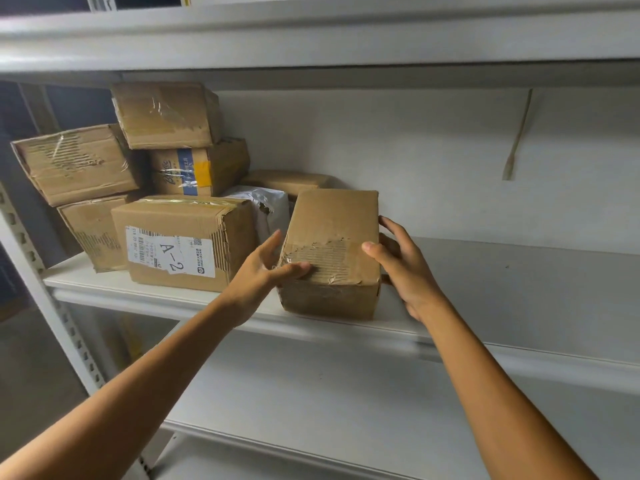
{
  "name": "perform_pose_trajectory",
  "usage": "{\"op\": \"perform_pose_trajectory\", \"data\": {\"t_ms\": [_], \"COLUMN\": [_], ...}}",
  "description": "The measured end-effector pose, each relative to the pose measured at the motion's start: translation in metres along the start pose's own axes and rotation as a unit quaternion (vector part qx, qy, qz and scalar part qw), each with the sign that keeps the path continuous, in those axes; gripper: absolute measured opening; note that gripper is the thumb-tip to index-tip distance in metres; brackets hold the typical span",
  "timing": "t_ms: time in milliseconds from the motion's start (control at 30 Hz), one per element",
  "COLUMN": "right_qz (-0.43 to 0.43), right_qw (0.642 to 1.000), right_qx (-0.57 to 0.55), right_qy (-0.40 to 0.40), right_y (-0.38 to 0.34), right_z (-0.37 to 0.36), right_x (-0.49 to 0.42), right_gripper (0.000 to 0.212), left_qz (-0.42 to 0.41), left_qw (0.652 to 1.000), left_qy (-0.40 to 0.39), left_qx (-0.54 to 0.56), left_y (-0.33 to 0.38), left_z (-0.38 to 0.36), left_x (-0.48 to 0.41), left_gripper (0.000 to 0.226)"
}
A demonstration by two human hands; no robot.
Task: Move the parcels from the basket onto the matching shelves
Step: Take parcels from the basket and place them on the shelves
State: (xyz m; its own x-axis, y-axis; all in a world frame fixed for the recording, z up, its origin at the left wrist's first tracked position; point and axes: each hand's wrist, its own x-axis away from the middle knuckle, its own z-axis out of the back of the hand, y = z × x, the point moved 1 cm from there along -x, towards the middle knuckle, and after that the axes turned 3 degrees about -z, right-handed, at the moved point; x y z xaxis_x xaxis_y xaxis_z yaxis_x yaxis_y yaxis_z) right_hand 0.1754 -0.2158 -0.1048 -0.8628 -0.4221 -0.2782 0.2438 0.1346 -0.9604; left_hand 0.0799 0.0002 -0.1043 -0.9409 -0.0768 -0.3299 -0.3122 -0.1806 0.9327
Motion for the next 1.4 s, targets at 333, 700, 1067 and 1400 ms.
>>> {"op": "perform_pose_trajectory", "data": {"t_ms": [333,700,1067,1400], "right_qz": [0.021,-0.039,0.075,0.069], "right_qw": [1.0,0.997,0.977,0.956], "right_qx": [-0.014,-0.023,0.062,0.092], "right_qy": [-0.007,0.057,0.191,0.269], "right_y": [-0.007,-0.015,-0.006,-0.031], "right_z": [-0.01,-0.03,-0.057,-0.015], "right_x": [0.028,0.062,0.091,0.147], "right_gripper": [0.051,0.054,0.068,0.066], "left_qz": [0.005,-0.084,-0.148,-0.151], "left_qw": [0.994,0.993,0.987,0.984], "left_qy": [-0.104,-0.083,-0.065,-0.093], "left_qx": [0.016,-0.031,0.007,0.016], "left_y": [0.006,0.001,-0.008,0.021], "left_z": [0.009,0.018,0.019,-0.046], "left_x": [0.022,0.033,0.032,0.027], "left_gripper": [0.066,0.086,0.091,0.08]}}
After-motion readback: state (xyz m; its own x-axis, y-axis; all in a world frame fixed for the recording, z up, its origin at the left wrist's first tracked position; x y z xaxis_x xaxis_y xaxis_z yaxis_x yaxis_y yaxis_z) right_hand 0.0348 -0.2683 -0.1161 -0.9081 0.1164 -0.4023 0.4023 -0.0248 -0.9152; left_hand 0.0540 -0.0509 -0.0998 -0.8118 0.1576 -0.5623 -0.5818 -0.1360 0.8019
